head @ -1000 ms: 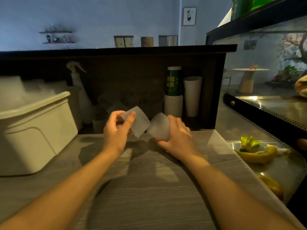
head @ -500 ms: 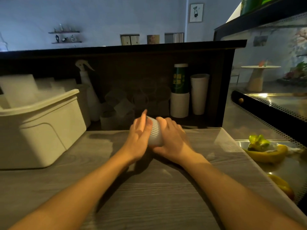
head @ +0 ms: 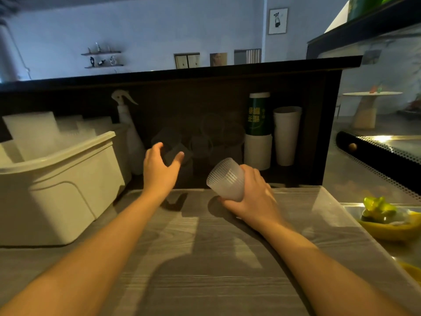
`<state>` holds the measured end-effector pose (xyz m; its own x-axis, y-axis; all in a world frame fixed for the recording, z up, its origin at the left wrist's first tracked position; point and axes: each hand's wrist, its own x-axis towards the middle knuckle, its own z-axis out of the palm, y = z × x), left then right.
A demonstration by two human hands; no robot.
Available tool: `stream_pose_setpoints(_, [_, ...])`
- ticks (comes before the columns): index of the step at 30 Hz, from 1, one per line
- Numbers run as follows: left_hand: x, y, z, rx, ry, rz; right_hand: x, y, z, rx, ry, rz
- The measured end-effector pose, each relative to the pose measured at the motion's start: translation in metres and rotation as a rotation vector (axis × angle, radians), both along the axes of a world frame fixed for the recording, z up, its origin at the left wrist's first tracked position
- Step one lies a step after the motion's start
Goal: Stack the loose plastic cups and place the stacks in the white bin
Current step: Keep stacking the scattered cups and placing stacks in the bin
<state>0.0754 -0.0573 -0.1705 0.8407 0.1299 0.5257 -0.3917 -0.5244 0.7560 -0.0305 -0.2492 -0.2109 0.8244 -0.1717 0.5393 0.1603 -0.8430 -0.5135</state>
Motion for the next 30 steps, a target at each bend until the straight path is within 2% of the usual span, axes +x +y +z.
stream_pose_setpoints(4, [0.033, -0.001, 0.029, 0.146, 0.097, 0.137, 0.006, -0.004, -0.003, 0.051, -0.033, 0.016])
stream_pose_setpoints(10, [0.056, -0.005, 0.036, 0.095, 0.274, 0.136, 0.011, -0.008, -0.007, 0.117, -0.057, -0.005])
stream_pose_setpoints(15, [0.064, -0.002, 0.029, -0.025, 0.212, 0.183, 0.012, -0.008, -0.006, 0.119, -0.038, 0.002])
stream_pose_setpoints(20, [0.053, 0.009, 0.035, -0.051, 0.021, 0.199, 0.008, -0.007, -0.004, 0.106, -0.028, 0.000])
stream_pose_setpoints(24, [0.028, 0.019, 0.027, -0.057, -0.170, 0.057, 0.006, -0.005, -0.002, 0.085, -0.014, 0.011])
stream_pose_setpoints(30, [-0.011, 0.030, 0.005, -0.098, -0.165, -0.238, 0.004, 0.000, 0.001, 0.025, 0.020, 0.043])
